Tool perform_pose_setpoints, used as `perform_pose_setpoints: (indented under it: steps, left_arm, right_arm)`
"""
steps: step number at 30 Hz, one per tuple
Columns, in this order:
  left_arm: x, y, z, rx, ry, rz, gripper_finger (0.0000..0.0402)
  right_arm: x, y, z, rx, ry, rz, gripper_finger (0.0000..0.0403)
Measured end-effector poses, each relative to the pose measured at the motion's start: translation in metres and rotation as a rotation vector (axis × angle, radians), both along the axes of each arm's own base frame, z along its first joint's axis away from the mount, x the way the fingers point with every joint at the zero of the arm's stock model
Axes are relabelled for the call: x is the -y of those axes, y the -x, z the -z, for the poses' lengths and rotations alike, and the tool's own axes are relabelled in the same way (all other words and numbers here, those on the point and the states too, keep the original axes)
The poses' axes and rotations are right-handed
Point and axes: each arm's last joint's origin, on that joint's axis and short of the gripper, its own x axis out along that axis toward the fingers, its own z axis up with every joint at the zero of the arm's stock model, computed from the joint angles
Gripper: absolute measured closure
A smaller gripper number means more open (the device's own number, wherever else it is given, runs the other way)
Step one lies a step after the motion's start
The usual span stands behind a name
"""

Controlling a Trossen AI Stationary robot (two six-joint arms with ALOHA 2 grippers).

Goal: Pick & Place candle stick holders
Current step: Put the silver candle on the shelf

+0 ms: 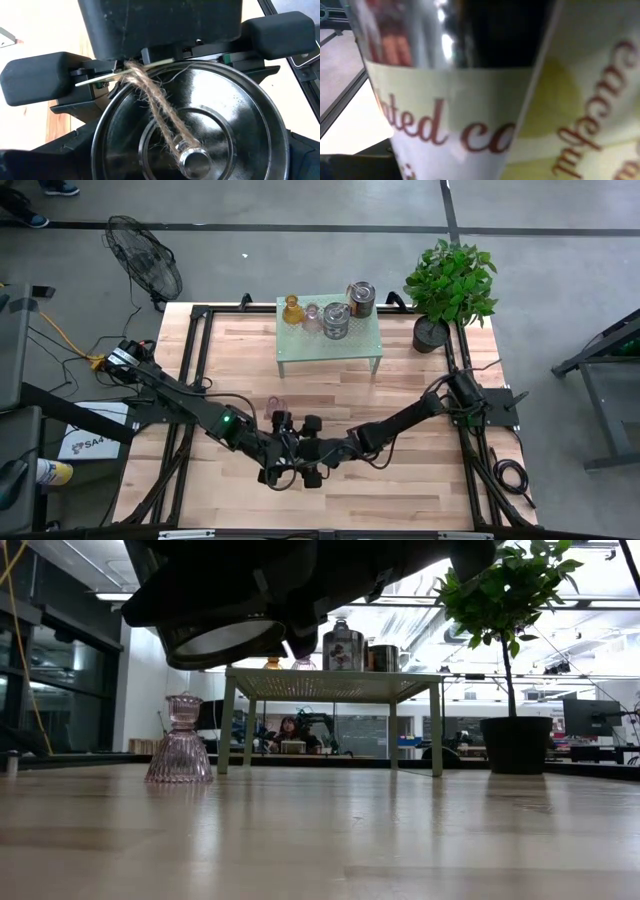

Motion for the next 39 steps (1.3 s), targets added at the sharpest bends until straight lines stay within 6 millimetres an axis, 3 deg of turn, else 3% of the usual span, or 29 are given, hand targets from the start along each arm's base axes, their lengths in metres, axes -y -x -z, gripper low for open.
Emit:
perform_pose_setpoints:
  steps: [8,15,26,34,39]
  left_arm:
    - [-0.001,0.0,0.0,-0.002,0.009,-0.006,0.0013]
    - [-0.002,0.002,-0.002,-0.019,0.009,0.007,0.0026]
    - [-0.013,0.021,-0.026,0.013,0.049,-0.018,0.0025]
    - [-0.012,0.022,-0.024,-0.014,0.049,-0.002,0.0025]
    - [-0.018,0.035,-0.031,-0.048,0.073,-0.03,0.0025]
  right_arm:
    - [0.0,0.001,0.0,-0.014,-0.008,0.023,0.0061]
    - [0.002,0.003,-0.004,-0.035,-0.016,0.046,0.0061]
    - [0.009,0.013,-0.026,-0.072,0.022,0.153,0.0062]
    - [0.008,0.016,-0.022,-0.109,0.021,0.124,0.0062]
    - [0.007,0.022,-0.012,-0.183,0.067,0.167,0.0062]
